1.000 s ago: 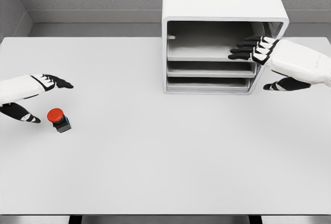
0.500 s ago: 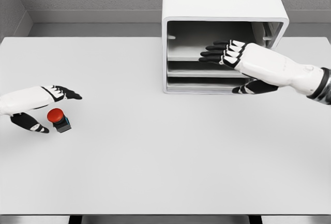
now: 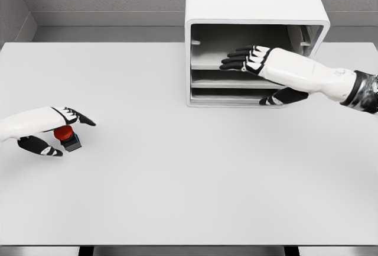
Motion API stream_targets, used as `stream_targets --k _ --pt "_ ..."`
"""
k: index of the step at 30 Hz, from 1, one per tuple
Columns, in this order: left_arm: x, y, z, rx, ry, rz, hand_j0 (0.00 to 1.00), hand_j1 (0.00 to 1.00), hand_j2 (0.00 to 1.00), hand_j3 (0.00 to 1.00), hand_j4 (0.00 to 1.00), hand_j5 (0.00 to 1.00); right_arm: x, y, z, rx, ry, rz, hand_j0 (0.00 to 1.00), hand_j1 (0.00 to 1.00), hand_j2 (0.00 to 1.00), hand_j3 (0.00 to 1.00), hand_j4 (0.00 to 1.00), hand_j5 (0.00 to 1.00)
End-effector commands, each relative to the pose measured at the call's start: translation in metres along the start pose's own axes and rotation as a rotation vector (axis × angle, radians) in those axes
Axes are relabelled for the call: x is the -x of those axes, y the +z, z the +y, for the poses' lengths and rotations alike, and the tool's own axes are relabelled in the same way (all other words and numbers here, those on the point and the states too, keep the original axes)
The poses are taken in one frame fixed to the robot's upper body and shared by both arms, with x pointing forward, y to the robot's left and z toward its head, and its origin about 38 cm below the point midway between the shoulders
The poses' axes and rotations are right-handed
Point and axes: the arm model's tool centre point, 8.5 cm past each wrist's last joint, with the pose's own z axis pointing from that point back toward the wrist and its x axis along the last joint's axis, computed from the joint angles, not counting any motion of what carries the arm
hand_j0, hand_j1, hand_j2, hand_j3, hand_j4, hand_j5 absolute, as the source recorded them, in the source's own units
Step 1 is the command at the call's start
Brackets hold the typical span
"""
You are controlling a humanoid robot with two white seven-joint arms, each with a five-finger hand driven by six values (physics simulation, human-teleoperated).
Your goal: Slide open multi-storey tabletop storage cabinets and put open load switch and slide close multi-storey tabletop storage cabinets
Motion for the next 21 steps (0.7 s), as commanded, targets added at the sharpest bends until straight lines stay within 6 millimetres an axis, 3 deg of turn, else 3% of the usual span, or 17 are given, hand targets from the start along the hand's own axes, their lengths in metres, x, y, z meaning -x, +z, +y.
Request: stream_targets --k 1,5,10,20,21 --pt "0.003 0.002 0.001 -0.004 0.004 0.010 0.82 0.82 0.82 0.82 0.82 0.82 0.003 -0.003 0.002 0.002 -0.021 0.001 1.00 1.00 1.00 1.00 1.00 1.00" --pt "0.005 0.003 -0.001 0.000 0.007 0.017 0.73 0.73 0.73 0.73 0.73 0.73 0.025 -0.003 0.003 -0.004 -0.063 0.050 1.00 1.00 1.00 1.00 1.00 1.00" --pt "0.004 0.003 -0.002 0.003 0.008 0.016 0.73 0.73 0.73 0.73 0.73 0.73 0.046 -0.001 0.018 -0.061 -0.104 0.108 1.00 1.00 1.00 1.00 1.00 1.00" --pt "0.006 0.004 -0.003 0.008 0.005 0.022 0.69 0.69 0.69 0.69 0.69 0.69 0.066 -0.006 0.021 -0.079 -0.120 0.152 1.00 1.00 1.00 1.00 1.00 1.00" --pt "0.007 0.004 -0.002 0.007 0.004 0.024 0.68 0.68 0.68 0.68 0.68 0.68 0.064 -0.014 0.022 -0.073 -0.126 0.138 1.00 1.00 1.00 1.00 1.00 1.00"
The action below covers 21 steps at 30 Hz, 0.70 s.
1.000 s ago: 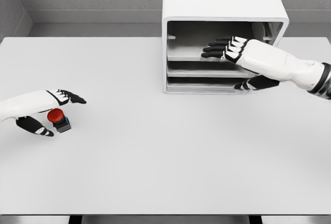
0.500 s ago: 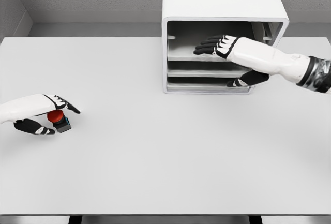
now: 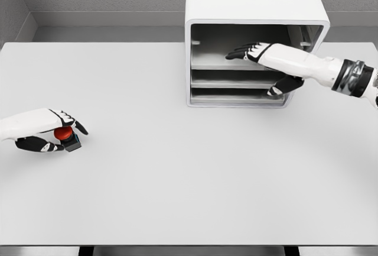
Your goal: Slide open multi-storey tabletop storage cabinets and put open load switch and slide close multi-storey tabletop storage cabinets
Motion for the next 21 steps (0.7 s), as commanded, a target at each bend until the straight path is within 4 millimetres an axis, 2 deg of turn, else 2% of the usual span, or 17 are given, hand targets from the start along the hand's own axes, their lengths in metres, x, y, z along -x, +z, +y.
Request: stream_targets --k 1,6,10,21 --pt "0.001 0.001 0.001 -0.004 0.003 0.004 0.66 0.66 0.66 0.66 0.66 0.66 0.003 -0.006 0.008 -0.005 -0.027 0.000 1.00 1.00 1.00 1.00 1.00 1.00" --pt "0.003 0.001 0.000 0.004 -0.003 0.011 0.57 0.57 0.57 0.57 0.57 0.57 0.016 -0.009 0.016 -0.015 -0.060 0.035 1.00 1.00 1.00 1.00 1.00 1.00" --pt "0.005 0.002 0.000 0.002 -0.002 0.017 0.52 0.52 0.52 0.52 0.52 0.52 0.016 -0.012 0.019 -0.031 -0.063 0.030 1.00 1.00 1.00 1.00 1.00 1.00" --pt "0.008 0.002 0.016 -0.030 -0.024 0.025 0.49 0.49 0.49 0.49 0.49 0.49 0.011 -0.015 0.018 -0.033 -0.056 0.014 1.00 1.00 1.00 1.00 1.00 1.00"
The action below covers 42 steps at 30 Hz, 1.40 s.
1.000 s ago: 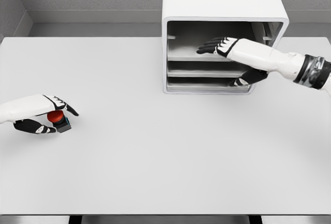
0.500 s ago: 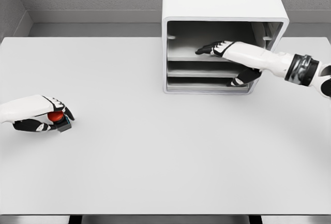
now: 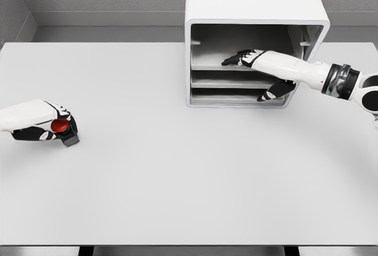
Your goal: Slide open multi-storey tabletop storage cabinets and put open load switch and slide close multi-storey tabletop storage cabinets
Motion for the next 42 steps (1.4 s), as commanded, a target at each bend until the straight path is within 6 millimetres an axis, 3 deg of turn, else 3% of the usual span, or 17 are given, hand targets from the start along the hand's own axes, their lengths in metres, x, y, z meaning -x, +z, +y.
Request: stream_targets --k 1,21,29,39,42 --pt "0.001 -0.001 0.001 -0.006 0.004 0.002 0.47 0.47 0.47 0.47 0.47 0.47 -0.003 -0.002 0.000 0.002 -0.003 -0.014 1.00 1.00 1.00 1.00 1.00 1.00" --pt "-0.023 -0.045 0.060 -0.105 -0.089 -0.104 0.43 0.43 0.43 0.43 0.43 0.43 -0.015 0.025 0.011 -0.050 0.025 -0.020 1.00 1.00 1.00 1.00 1.00 1.00" --pt "-0.035 -0.060 0.082 -0.141 -0.122 -0.149 0.43 0.43 0.43 0.43 0.43 0.43 -0.029 0.042 0.009 -0.074 0.058 -0.039 1.00 1.00 1.00 1.00 1.00 1.00" --pt "-0.057 -0.077 0.108 -0.178 -0.167 -0.216 0.43 0.43 0.43 0.43 0.43 0.43 -0.045 0.057 0.008 -0.094 0.080 -0.061 1.00 1.00 1.00 1.00 1.00 1.00" --pt "-0.075 -0.082 0.116 -0.189 -0.192 -0.267 0.43 0.43 0.43 0.43 0.43 0.43 -0.044 0.061 0.013 -0.104 0.074 -0.053 1.00 1.00 1.00 1.00 1.00 1.00"
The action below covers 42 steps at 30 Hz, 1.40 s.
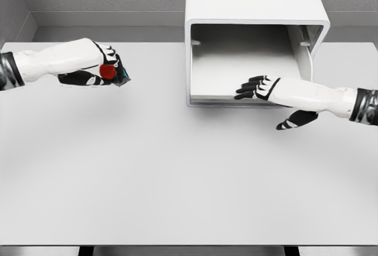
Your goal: Slide open multi-storey tabletop storage cabinets and put open load switch and slide close multi-storey tabletop storage cabinets
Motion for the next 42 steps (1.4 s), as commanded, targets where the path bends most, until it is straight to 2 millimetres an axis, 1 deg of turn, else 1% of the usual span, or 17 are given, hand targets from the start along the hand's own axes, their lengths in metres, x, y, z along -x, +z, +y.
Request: stream_targets --k 1,2,6,8,9,10,11,16,19,23,25,28,32,34,35,40,42 --pt "-0.011 -0.008 0.001 -0.008 0.003 -0.040 0.43 0.43 0.43 0.43 0.43 0.43 -0.001 0.005 -0.002 -0.002 0.003 0.007 1.00 1.00 1.00 1.00 1.00 1.00" --pt "-0.016 -0.012 0.004 -0.012 -0.002 -0.060 0.43 0.43 0.43 0.43 0.43 0.43 -0.001 0.006 -0.002 -0.002 0.005 0.005 1.00 1.00 1.00 1.00 1.00 1.00" --pt "-0.024 -0.021 0.010 -0.020 -0.013 -0.093 0.43 0.43 0.43 0.43 0.43 0.43 -0.009 0.008 -0.003 -0.012 0.017 -0.009 1.00 1.00 1.00 1.00 1.00 1.00" --pt "-0.026 -0.023 0.009 -0.021 -0.012 -0.100 0.43 0.43 0.43 0.43 0.43 0.43 -0.009 0.017 -0.006 -0.015 0.026 0.005 1.00 1.00 1.00 1.00 1.00 1.00" --pt "-0.028 -0.024 0.009 -0.021 -0.012 -0.105 0.43 0.43 0.43 0.43 0.43 0.43 -0.007 0.027 -0.009 -0.009 0.008 0.018 1.00 1.00 1.00 1.00 1.00 1.00" --pt "-0.028 -0.024 0.010 -0.021 -0.013 -0.106 0.43 0.43 0.43 0.43 0.43 0.43 -0.007 0.029 -0.009 -0.013 0.008 0.022 1.00 1.00 1.00 1.00 1.00 1.00" --pt "-0.029 -0.026 0.009 -0.022 -0.012 -0.111 0.43 0.43 0.43 0.43 0.43 0.43 -0.007 0.029 -0.005 -0.018 -0.001 0.024 1.00 1.00 1.00 1.00 1.00 1.00" --pt "-0.034 -0.036 0.008 -0.023 -0.009 -0.135 0.44 0.44 0.44 0.44 0.44 0.44 -0.008 0.030 0.001 -0.029 -0.011 0.020 1.00 1.00 1.00 1.00 1.00 1.00" --pt "-0.039 -0.039 0.012 -0.028 -0.015 -0.154 0.44 0.44 0.44 0.44 0.44 0.44 -0.011 0.037 0.004 -0.049 -0.008 0.028 1.00 1.00 1.00 1.00 1.00 1.00" --pt "-0.041 -0.042 0.012 -0.025 -0.017 -0.163 0.44 0.44 0.44 0.44 0.44 0.44 -0.016 0.040 0.001 -0.048 0.002 0.023 1.00 1.00 1.00 1.00 1.00 1.00" --pt "-0.041 -0.042 0.011 -0.024 -0.016 -0.163 0.44 0.44 0.44 0.44 0.44 0.44 -0.015 0.047 -0.003 -0.042 -0.009 0.033 1.00 1.00 1.00 1.00 1.00 1.00" --pt "-0.041 -0.042 0.010 -0.023 -0.015 -0.162 0.44 0.44 0.44 0.44 0.44 0.44 -0.015 0.048 -0.005 -0.039 -0.011 0.032 1.00 1.00 1.00 1.00 1.00 1.00" --pt "-0.042 -0.042 0.010 -0.022 -0.014 -0.165 0.44 0.44 0.44 0.44 0.44 0.44 -0.016 0.053 -0.020 0.006 0.000 0.036 1.00 1.00 1.00 1.00 1.00 1.00" --pt "-0.044 -0.040 0.011 -0.023 -0.019 -0.168 0.43 0.43 0.43 0.43 0.43 0.43 -0.017 0.053 -0.022 0.022 -0.011 0.029 1.00 1.00 1.00 1.00 1.00 1.00" --pt "-0.045 -0.041 0.013 -0.025 -0.023 -0.171 0.43 0.43 0.43 0.43 0.43 0.43 -0.017 0.053 -0.023 0.023 -0.010 0.028 1.00 1.00 1.00 1.00 1.00 1.00" --pt "-0.053 -0.043 0.043 -0.055 -0.084 -0.194 0.43 0.43 0.43 0.43 0.43 0.43 -0.017 0.055 -0.027 0.036 -0.009 0.029 1.00 1.00 1.00 1.00 1.00 1.00" --pt "-0.056 -0.043 0.050 -0.062 -0.097 -0.199 0.43 0.43 0.43 0.43 0.43 0.43 -0.017 0.059 -0.028 0.040 -0.021 0.033 1.00 1.00 1.00 1.00 1.00 1.00"
